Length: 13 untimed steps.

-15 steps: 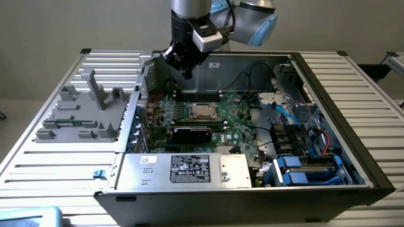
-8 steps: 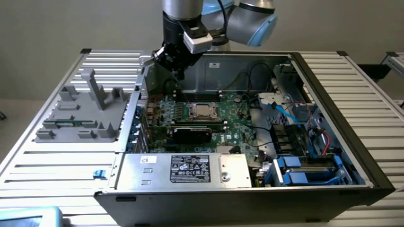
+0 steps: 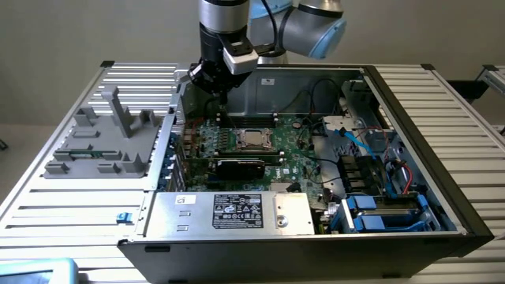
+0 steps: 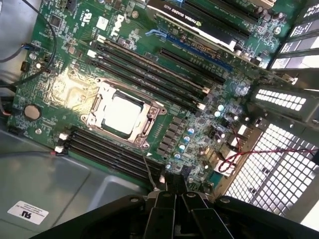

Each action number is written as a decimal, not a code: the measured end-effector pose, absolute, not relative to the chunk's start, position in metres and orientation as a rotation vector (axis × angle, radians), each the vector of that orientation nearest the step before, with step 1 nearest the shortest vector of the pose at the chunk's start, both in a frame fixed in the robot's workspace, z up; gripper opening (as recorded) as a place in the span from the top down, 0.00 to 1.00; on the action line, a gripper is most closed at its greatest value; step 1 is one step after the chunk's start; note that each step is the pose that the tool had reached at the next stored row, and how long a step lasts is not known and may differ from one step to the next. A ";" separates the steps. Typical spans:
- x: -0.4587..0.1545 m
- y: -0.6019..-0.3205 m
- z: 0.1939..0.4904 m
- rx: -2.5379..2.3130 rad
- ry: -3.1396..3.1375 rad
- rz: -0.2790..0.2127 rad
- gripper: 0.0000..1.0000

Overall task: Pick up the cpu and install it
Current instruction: 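Install the first cpu locking lever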

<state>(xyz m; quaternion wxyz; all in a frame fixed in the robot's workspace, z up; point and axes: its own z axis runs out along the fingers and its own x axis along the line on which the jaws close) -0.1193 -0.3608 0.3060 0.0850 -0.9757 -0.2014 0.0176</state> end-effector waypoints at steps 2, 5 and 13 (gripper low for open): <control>-0.120 -0.361 0.304 -2.914 -0.576 0.050 0.89; -0.121 -0.360 0.302 -2.920 -0.545 0.048 0.89; -0.123 -0.360 0.299 -2.904 -0.474 0.037 0.89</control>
